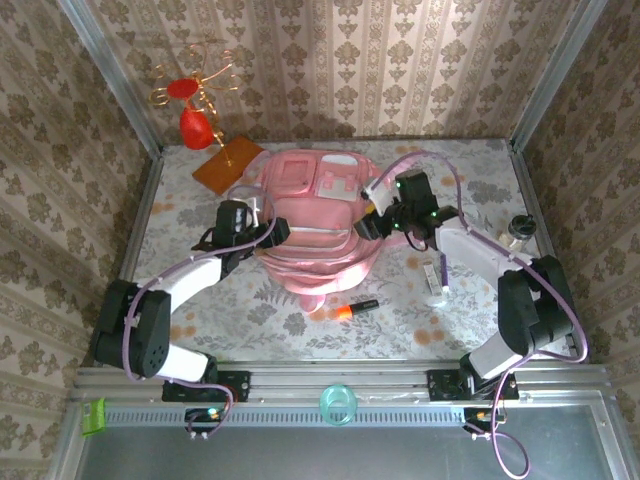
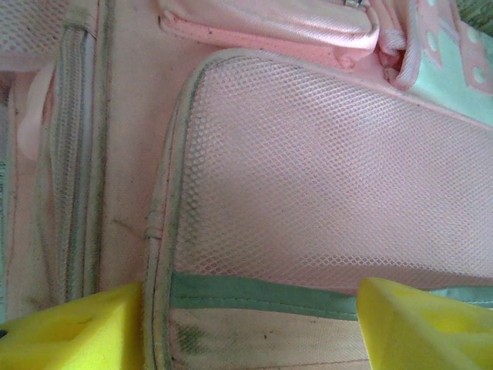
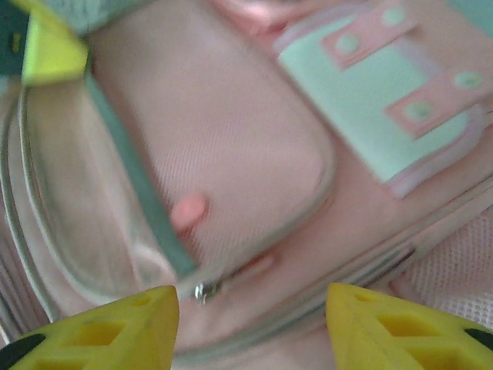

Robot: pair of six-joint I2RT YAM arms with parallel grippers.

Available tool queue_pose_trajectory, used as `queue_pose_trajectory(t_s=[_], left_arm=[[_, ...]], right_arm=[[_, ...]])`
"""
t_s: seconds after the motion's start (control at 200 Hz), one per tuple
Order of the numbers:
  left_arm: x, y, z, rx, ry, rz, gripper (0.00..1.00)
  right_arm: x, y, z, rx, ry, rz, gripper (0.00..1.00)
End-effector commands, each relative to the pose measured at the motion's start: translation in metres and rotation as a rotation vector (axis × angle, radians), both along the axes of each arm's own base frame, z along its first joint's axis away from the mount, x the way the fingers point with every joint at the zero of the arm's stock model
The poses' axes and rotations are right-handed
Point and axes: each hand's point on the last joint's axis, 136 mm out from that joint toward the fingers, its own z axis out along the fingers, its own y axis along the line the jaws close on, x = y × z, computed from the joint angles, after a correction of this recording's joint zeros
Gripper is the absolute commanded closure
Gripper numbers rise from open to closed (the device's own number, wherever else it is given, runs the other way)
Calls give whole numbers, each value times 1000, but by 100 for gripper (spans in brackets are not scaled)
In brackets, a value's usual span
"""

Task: Pack books, pencil case, and school supplies into a backpack

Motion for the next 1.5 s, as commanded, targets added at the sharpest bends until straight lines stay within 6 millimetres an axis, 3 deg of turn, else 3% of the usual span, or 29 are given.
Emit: queue_pose_trajectory(t_s=[0.0,0.1,0.23,0.435,0.575,0.78,1.065,1.335,1.495], left_arm=[[-2,7,14,33,-43,25,28],[-8,12,15,63,-44,39,27],[-16,9,11,41,-25,32,27],[-17,-1,0,38,8,9,28],[-20,-9,-15,30,43,1,28],[-20,-16,-34,33,76,4,28],[-18,-15,-34,43,68,8,28],[-19,-14,-30,45,57,7,28],[-18,-14,-26,47,47,5,28]], right_arm=[[0,18,3,190,194,-50,41],[8,26,3,296,329,-114,37],[13,34,-13,339,451,-159,32],[14,37,-41,294,479,-178,30],[2,41,-60,199,515,-132,29],[-29,44,-49,204,578,5,30],[-48,33,-37,213,573,53,32],[-41,19,-55,107,423,62,37],[-35,13,-60,83,319,39,49]])
